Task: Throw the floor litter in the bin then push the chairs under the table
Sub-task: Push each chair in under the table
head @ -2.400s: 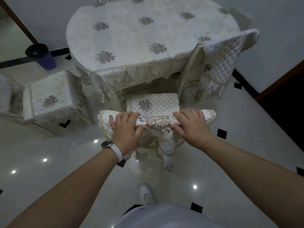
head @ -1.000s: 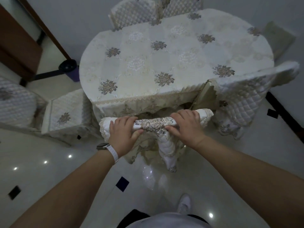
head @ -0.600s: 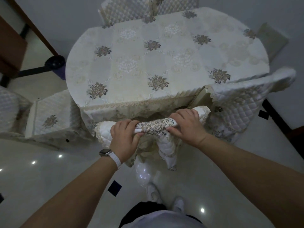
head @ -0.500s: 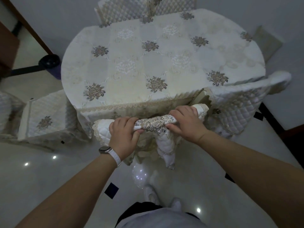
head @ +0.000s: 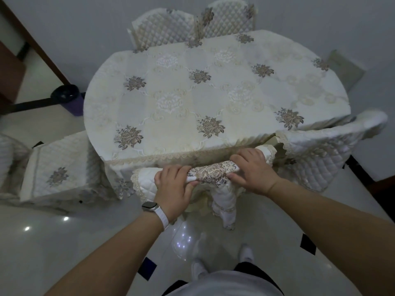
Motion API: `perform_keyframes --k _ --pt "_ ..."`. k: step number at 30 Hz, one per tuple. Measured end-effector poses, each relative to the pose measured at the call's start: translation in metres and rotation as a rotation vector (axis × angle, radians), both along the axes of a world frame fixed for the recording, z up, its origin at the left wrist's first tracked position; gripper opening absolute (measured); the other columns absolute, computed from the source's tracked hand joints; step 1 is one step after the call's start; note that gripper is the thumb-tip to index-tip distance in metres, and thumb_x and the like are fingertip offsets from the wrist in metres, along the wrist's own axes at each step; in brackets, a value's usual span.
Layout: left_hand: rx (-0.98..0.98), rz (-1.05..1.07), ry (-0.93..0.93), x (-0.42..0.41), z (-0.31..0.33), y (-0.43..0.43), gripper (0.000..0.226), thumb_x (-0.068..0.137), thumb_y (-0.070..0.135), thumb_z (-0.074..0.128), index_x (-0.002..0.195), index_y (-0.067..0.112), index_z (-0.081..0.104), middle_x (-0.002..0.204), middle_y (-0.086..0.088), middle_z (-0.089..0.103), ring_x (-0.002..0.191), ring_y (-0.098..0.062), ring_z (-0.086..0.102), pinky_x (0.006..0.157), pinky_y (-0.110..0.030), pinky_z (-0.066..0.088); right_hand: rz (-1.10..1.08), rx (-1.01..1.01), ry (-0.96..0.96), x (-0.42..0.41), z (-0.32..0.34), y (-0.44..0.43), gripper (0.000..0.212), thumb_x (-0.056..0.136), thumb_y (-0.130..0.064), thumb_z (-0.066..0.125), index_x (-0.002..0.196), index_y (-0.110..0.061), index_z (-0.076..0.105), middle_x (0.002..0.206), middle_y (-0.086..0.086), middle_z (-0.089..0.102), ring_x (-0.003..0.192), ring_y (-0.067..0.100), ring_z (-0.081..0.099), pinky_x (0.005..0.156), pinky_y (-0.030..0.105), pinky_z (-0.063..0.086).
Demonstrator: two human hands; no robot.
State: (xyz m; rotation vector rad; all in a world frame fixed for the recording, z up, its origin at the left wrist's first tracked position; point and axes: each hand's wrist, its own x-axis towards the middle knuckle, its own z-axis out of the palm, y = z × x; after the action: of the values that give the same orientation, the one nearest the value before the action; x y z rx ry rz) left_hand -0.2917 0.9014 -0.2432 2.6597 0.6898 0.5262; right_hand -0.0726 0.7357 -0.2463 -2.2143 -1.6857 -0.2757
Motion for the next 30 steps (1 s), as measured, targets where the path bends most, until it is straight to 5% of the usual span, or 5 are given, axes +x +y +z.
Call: perform_keyframes --k 13,30 --pt "0.022 0.022 -0.013 0.037 -0.010 0.012 0.037 0.087 0.041 0.048 0.111 0.018 0.063 0.104 -0.002 0.060 0.100 -0.020 0.045 0.086 -0.028 0.018 0.046 -0.035 -0.001 0.045 -0.009 0.019 0.044 0.089 -0.058 0.045 0.107 -0.019 0.049 0.101 0.009 0.058 0.094 0.025 0.043 0.088 0.043 0.038" --pt "0.062 0.020 -0.016 0.030 -0.030 -0.002 0.035 0.084 0.039 0.052 0.112 0.018 0.058 0.107 -0.005 0.061 0.103 -0.023 0.047 0.088 -0.037 0.027 0.150 -0.070 -0.052 0.053 -0.022 0.009 0.056 0.087 -0.062 0.047 0.099 -0.011 0.064 0.095 0.010 0.058 0.085 0.030 0.055 0.079 0.041 0.043"
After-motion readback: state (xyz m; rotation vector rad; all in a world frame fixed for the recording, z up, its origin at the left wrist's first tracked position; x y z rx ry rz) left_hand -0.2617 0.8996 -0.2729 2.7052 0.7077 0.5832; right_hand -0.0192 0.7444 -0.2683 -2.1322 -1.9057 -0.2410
